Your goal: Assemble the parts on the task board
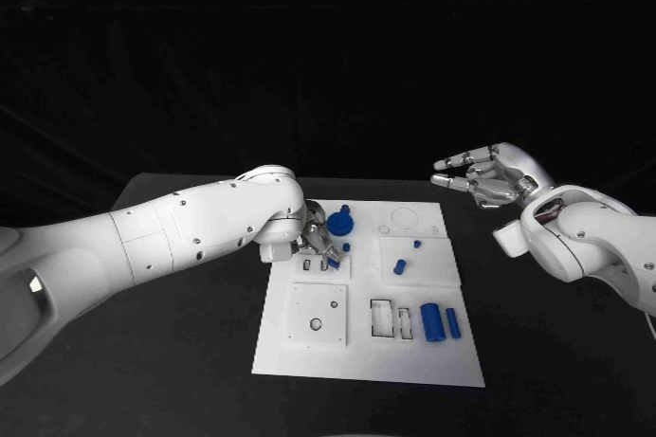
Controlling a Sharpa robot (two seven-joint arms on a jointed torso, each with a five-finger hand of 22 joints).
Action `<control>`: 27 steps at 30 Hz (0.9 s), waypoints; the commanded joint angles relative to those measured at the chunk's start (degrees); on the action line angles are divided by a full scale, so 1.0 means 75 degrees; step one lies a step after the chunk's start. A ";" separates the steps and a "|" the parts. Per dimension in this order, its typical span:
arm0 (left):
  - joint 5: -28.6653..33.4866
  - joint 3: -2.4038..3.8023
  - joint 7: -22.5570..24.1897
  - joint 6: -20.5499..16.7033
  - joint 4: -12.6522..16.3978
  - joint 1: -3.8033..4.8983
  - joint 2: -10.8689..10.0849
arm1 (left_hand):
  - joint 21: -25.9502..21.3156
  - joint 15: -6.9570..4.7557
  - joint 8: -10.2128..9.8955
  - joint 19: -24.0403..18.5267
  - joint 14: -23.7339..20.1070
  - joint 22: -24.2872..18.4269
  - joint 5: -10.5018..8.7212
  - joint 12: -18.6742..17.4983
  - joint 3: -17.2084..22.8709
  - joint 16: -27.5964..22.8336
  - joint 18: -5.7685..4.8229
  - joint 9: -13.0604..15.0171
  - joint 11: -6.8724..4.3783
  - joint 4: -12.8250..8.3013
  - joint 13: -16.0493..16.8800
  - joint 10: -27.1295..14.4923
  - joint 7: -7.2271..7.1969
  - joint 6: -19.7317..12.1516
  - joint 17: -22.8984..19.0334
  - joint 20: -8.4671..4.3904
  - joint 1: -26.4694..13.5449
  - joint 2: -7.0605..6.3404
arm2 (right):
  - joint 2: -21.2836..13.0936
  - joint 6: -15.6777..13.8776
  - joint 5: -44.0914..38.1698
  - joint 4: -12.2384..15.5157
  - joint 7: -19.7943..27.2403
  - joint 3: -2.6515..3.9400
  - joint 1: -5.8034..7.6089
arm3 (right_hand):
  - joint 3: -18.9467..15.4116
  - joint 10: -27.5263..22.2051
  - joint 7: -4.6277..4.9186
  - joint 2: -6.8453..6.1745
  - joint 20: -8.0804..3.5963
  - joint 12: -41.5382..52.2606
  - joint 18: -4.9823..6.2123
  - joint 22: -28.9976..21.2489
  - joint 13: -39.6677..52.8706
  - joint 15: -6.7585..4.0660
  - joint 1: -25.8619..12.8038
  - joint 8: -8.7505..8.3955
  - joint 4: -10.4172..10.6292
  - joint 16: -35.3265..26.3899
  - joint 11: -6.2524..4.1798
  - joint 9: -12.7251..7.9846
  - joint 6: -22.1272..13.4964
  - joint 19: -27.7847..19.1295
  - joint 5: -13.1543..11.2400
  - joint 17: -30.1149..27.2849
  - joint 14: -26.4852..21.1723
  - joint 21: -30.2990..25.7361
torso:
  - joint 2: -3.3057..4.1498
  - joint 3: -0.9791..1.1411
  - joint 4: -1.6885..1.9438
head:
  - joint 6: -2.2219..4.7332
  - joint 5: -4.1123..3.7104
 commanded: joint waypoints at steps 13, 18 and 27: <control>0.0110 -0.0009 0.0117 -0.1026 0.0181 -0.0016 -0.0154 | 0.0240 -0.0026 0.0007 0.0375 0.0804 0.0603 0.1139 0.0393 0.1361 0.0023 -0.0179 0.0069 -0.0042 -0.1650 0.0449 0.0383 -0.0055 0.0368 0.2010 0.0001 -0.0220 -0.0337 | 0.0022 0.0139 0.0010 -0.0022 0.0077 -0.0009 -0.0010 | -0.0047 -0.0051 -0.0035 -0.0002 -0.0009 -0.0048 0.0084 -0.0007 0.0203 0.0006 -0.0068 0.0034 0.0013 -0.0044 -0.0005 0.0002 -0.0007 -0.0039 0.0044 0.0197 0.0421 -0.0041 | 0.0005 0.0001 -0.0001 | -0.0010 0.0020; 0.0110 -0.0019 0.0093 -0.1040 0.0312 -0.0020 -0.0260 | 0.0282 -0.0029 -0.0042 0.0395 0.0804 0.0672 0.1364 0.0459 0.1326 0.0023 -0.0192 0.0062 -0.0052 -0.1729 0.0540 0.0452 -0.0065 0.0459 0.2010 -0.0002 -0.0253 -0.0379 | 0.0018 0.0142 0.0015 -0.0022 0.0076 -0.0010 -0.0010 | -0.0053 -0.0051 -0.0036 -0.0001 -0.0009 -0.0049 0.0086 -0.0018 0.0202 0.0006 -0.0079 0.0035 0.0020 -0.0046 -0.0005 0.0002 -0.0006 -0.0044 0.0044 0.0195 0.0421 -0.0047 | -0.0004 0.0005 0.0003 | -0.0022 0.0024; 0.0079 -0.0041 -0.0026 -0.1062 0.0580 -0.0053 -0.0472 | 0.0323 -0.0033 -0.0080 0.0414 0.0804 0.0738 0.1526 0.0514 0.1295 0.0023 -0.0205 0.0059 -0.0062 -0.1785 0.0616 0.0508 -0.0074 0.0529 0.2010 -0.0004 -0.0274 -0.0399 | 0.0016 0.0148 0.0019 -0.0025 0.0077 -0.0014 -0.0011 | -0.0061 -0.0048 -0.0036 -0.0002 -0.0009 -0.0045 0.0084 -0.0010 0.0204 0.0006 -0.0092 0.0035 0.0028 -0.0045 -0.0005 0.0002 -0.0006 -0.0040 0.0044 0.0197 0.0421 -0.0044 | 0.0001 0.0000 0.0013 | -0.0048 0.0047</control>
